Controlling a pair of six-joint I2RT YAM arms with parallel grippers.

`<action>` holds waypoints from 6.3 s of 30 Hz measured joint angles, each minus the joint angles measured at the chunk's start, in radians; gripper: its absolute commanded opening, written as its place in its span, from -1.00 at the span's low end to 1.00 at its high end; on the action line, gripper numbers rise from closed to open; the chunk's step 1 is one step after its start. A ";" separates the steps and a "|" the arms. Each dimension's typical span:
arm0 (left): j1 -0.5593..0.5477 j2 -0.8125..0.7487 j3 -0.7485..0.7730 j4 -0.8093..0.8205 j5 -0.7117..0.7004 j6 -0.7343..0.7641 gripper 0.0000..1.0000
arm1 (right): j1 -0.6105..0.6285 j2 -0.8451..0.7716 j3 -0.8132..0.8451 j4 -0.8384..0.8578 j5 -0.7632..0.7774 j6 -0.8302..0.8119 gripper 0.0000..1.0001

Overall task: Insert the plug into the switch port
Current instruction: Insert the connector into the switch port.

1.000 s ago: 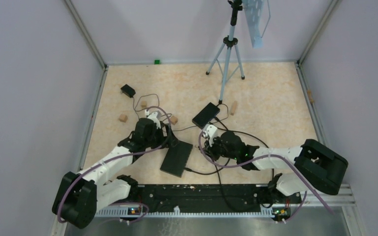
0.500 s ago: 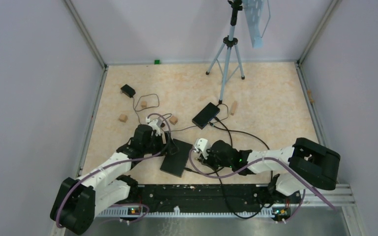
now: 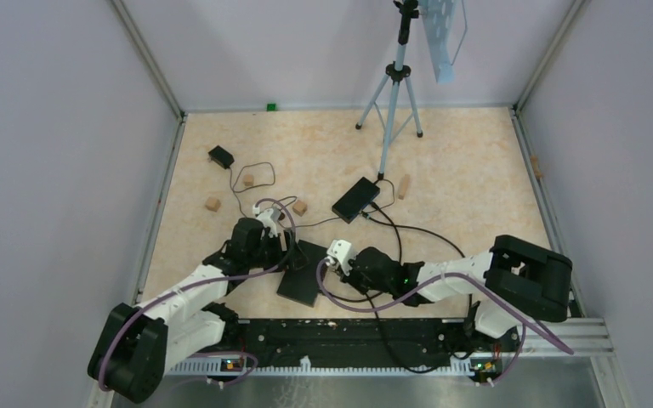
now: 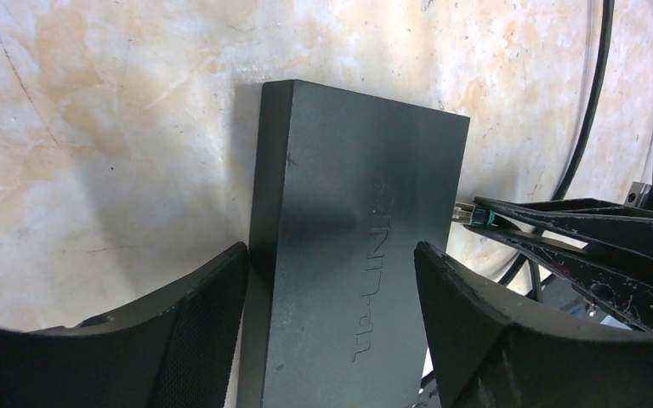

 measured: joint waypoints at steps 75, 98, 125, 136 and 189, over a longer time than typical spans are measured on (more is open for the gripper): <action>0.009 0.087 -0.017 0.156 0.026 0.022 0.21 | 0.032 0.043 0.037 0.008 0.039 0.094 -1.00; -0.116 0.155 -0.042 0.344 -0.141 0.088 0.17 | 0.023 0.097 0.158 -0.122 0.039 0.010 -1.00; -0.087 0.089 -0.047 0.295 -0.171 0.010 0.75 | -0.074 0.120 0.156 -0.070 -0.149 -0.107 -1.00; 0.034 0.043 -0.011 0.121 -0.034 0.003 0.73 | -0.076 0.116 0.147 -0.063 -0.173 -0.199 -1.00; -0.114 0.126 -0.052 0.320 -0.105 0.104 -0.01 | -0.099 0.086 0.212 -0.259 -0.230 -0.267 -1.00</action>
